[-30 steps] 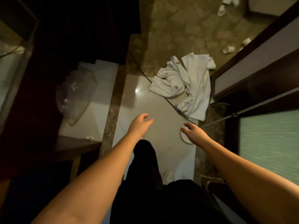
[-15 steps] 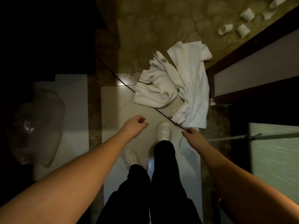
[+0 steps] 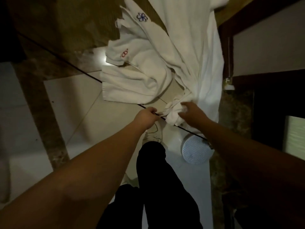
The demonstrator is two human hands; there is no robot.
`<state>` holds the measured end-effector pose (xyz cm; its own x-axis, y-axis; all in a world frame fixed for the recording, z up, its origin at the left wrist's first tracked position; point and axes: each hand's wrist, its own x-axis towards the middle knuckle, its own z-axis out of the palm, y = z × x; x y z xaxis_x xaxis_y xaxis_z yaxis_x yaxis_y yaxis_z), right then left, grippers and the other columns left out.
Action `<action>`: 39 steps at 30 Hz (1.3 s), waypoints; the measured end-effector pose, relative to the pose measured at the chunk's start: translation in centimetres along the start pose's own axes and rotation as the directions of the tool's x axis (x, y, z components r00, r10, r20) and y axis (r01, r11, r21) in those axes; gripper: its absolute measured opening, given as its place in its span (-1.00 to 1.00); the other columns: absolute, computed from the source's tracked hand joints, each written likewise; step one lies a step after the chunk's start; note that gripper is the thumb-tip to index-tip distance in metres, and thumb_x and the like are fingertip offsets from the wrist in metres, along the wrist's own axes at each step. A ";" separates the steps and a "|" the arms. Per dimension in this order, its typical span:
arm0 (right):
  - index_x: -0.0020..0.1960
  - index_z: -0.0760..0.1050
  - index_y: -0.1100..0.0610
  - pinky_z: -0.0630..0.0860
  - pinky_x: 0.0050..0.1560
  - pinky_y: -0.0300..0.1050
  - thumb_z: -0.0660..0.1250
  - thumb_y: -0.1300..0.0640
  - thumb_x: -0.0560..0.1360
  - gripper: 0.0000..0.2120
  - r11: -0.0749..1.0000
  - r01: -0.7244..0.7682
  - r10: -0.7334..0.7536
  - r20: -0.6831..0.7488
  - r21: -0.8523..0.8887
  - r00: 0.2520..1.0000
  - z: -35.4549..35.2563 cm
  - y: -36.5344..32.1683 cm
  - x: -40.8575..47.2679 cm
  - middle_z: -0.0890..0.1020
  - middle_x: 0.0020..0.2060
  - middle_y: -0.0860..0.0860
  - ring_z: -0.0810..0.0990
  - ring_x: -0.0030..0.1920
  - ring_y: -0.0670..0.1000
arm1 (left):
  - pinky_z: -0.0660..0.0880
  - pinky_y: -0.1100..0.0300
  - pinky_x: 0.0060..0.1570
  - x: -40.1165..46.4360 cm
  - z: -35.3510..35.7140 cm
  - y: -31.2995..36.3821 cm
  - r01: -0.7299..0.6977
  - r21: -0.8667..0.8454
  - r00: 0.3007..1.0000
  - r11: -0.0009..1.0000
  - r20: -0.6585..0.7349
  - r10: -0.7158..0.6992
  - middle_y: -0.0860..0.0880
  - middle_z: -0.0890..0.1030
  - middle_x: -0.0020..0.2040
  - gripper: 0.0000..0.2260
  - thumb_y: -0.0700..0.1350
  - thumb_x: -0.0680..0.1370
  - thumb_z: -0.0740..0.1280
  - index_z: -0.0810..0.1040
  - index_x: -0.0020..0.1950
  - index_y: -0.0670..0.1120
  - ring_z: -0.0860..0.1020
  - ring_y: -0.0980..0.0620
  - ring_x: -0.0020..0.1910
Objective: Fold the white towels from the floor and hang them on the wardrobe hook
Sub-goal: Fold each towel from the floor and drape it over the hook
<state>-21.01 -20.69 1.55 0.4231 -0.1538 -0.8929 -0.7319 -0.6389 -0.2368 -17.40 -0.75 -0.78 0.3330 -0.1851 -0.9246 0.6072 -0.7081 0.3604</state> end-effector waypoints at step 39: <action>-0.01 0.53 -0.32 0.46 -0.12 -0.29 0.51 -0.20 0.42 -0.79 0.849 0.527 -0.524 -0.060 0.045 0.850 -10.5 -18.1 -25.5 0.63 -0.18 -0.30 0.56 -0.21 -0.32 | 0.65 0.01 -0.01 -27.2 -12.2 9.2 -0.327 -0.799 0.919 0.505 -0.144 0.367 -0.04 0.74 -0.03 -0.90 -0.11 0.66 0.29 0.59 0.11 -0.02 0.71 0.00 -0.06</action>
<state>-12.94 -13.15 32.60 0.7750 0.1588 -0.6117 -0.4226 -0.5894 -0.6885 -12.04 6.08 29.23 0.6327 -0.3315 -0.6998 0.7741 0.2473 0.5827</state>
